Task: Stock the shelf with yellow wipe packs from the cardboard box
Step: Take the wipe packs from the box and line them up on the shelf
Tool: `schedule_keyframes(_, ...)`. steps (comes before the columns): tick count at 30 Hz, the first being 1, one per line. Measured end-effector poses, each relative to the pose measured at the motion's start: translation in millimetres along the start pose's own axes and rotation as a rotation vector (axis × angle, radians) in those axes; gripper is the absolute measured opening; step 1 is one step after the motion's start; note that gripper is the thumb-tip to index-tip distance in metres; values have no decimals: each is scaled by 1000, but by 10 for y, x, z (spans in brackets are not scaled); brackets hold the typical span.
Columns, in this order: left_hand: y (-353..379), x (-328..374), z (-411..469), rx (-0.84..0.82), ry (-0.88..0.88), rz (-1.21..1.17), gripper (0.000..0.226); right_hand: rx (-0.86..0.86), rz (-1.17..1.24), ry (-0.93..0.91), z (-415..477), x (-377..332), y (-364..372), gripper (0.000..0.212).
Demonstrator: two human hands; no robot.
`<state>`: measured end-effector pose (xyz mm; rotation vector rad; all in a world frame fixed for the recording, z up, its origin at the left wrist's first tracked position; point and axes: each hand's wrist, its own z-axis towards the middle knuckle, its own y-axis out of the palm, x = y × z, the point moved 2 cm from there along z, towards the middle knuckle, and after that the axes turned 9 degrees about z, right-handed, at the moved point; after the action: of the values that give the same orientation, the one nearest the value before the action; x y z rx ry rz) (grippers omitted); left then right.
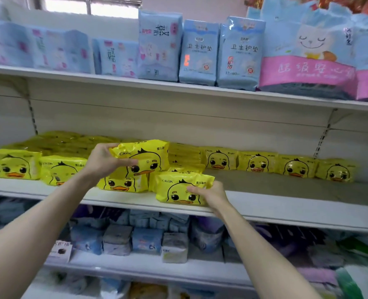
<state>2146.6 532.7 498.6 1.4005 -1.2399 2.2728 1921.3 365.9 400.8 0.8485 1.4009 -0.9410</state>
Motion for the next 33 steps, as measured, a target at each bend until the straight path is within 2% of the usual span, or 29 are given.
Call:
schedule_keyframes(9,-23,-50,136,0,29,-49,104,161,-250,-157,74,-46,207,75)
schedule_keyframes(14,45,42,195,3,58,-74,98,217,-342,-130,62,2,194,81)
schedule_keyframes(20,245,191,197,-27,106,-107,92,211,-314,-131,58,-17,134,85)
schedule_keyframes(23,333,264,206,-43,116,-118,98,212,-277,-157,63,-40,67,85)
schedule_keyframes(29,649,552,286,-144,140,-145,112,169,-98,-166,134,-285,-345,108)
schedule_keyframes(30,731,624,291,-154,123,-145,110,161,-71,-173,163,-343,-443,108)
schedule_keyframes(31,827,661,323,-167,113,-151,98,157,-45,-195,191,-402,-534,105)
schedule_keyframes(33,1058,801,351,-210,89,-150,48,142,-6,-259,241,-555,-706,85)
